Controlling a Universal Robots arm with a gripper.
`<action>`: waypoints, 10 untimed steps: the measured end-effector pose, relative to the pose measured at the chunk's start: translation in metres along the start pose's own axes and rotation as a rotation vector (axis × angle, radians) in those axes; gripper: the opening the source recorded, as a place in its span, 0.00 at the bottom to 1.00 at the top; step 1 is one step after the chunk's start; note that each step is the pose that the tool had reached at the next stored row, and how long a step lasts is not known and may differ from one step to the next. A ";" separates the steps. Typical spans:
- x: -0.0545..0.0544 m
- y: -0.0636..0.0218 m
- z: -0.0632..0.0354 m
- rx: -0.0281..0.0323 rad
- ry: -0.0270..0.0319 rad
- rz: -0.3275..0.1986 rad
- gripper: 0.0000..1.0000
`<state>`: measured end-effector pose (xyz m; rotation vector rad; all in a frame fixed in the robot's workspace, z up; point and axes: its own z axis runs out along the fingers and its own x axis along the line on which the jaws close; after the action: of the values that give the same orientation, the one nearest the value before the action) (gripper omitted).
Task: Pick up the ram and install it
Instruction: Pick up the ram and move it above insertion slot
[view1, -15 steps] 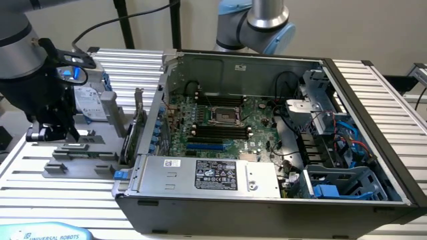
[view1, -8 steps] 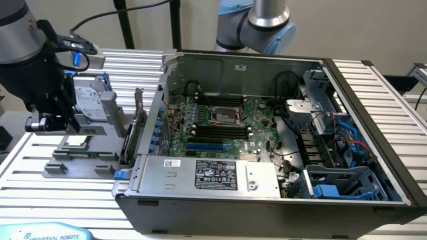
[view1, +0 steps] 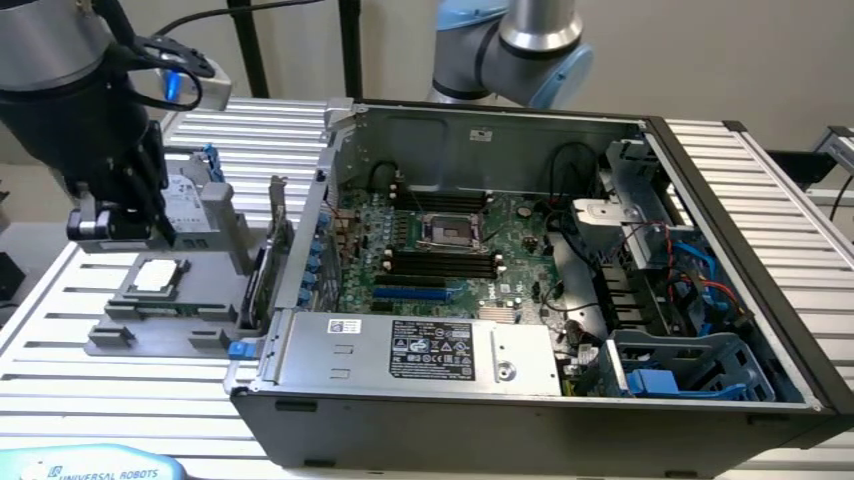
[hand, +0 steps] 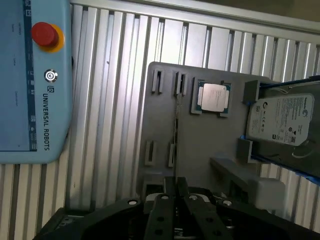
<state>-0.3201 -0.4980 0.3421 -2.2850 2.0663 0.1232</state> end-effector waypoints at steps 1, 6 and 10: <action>0.000 -0.0041 -0.0026 0.0000 -0.0010 0.000 0.14; 0.001 -0.0251 -0.0155 -0.0004 -0.0054 0.000 0.14; 0.001 -0.0424 -0.0256 -0.0009 -0.0083 0.000 0.14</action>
<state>-0.2773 -0.4973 0.3671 -2.2811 2.0627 0.1333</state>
